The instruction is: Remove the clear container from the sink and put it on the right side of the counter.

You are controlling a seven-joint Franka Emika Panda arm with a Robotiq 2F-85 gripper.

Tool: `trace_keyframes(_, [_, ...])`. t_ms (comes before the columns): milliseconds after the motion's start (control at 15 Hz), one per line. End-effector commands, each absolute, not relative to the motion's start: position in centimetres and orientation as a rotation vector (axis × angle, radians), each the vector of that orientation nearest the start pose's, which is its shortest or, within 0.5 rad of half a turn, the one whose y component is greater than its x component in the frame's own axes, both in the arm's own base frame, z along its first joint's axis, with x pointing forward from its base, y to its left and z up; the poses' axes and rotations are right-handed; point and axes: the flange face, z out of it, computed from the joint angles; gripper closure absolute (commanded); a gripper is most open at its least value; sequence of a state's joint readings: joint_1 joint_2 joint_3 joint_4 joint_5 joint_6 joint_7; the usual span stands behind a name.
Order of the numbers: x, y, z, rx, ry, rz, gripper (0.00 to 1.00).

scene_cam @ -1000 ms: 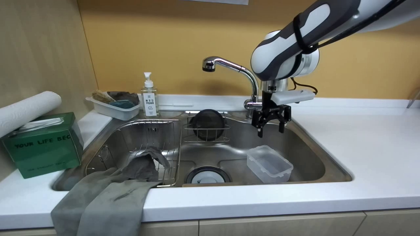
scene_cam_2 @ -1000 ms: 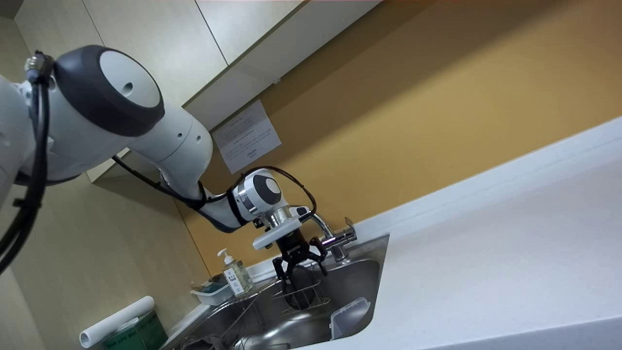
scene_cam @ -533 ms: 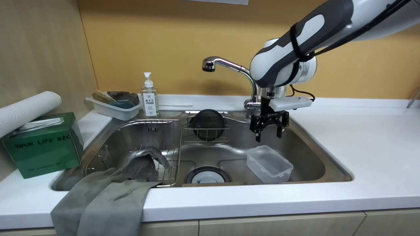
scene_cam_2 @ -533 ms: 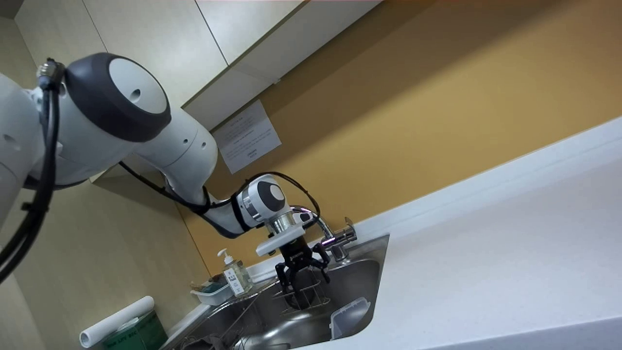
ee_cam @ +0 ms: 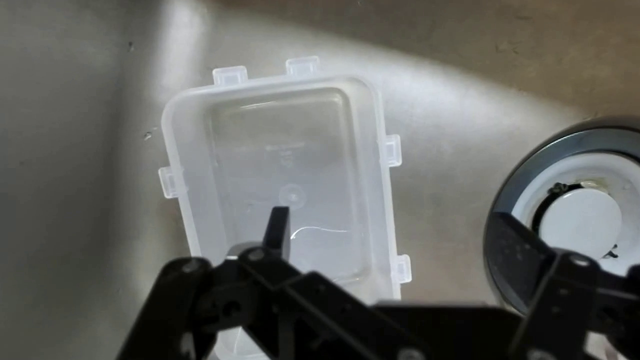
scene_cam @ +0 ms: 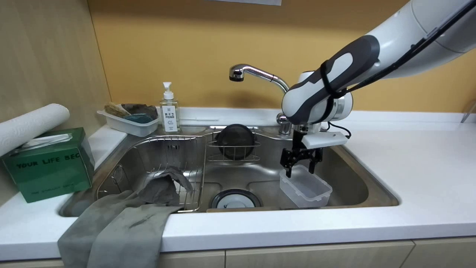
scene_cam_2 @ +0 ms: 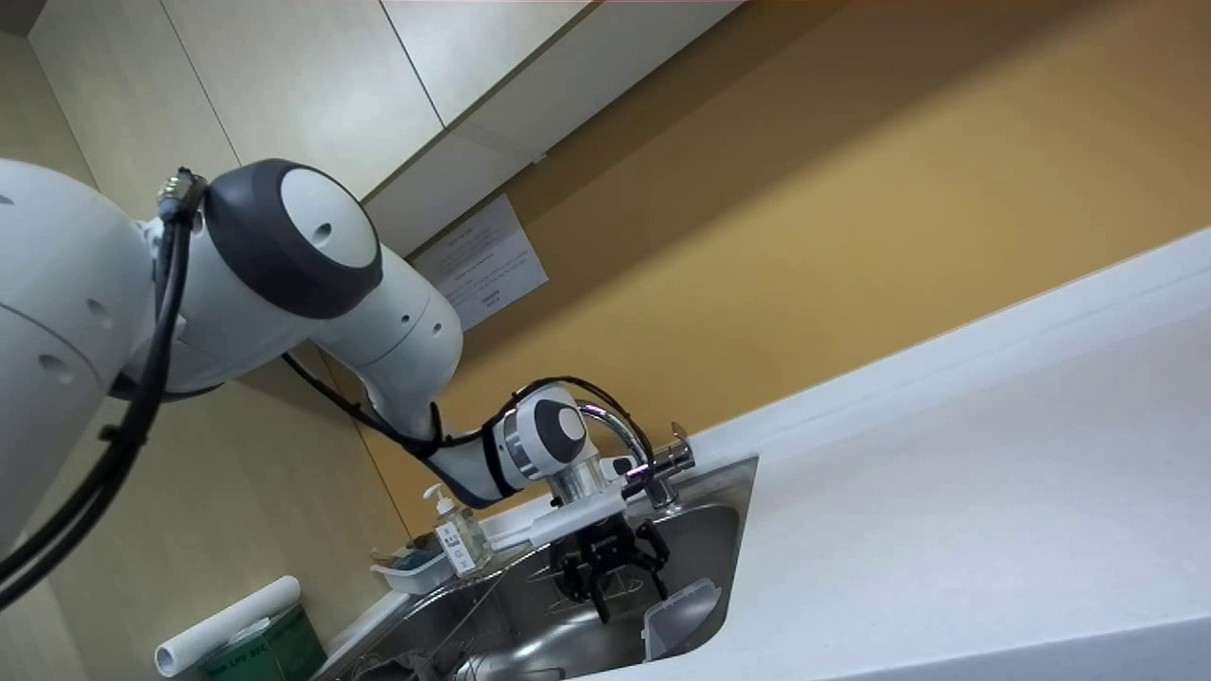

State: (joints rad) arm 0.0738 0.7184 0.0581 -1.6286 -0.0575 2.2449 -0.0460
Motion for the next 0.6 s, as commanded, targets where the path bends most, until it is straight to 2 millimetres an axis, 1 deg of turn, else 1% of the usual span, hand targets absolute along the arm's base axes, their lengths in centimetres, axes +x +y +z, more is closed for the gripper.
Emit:
trace_keyframes(0, [67.9,7.8,17.7,-3.104,-0.296,0.146,0.00])
trace_keyframes(333, [67.9,7.0,15.6,-3.091,-0.266,0.176,0.00])
trace_keyframes(533, [67.8,7.3,15.0,-3.097,-0.272,0.191,0.00])
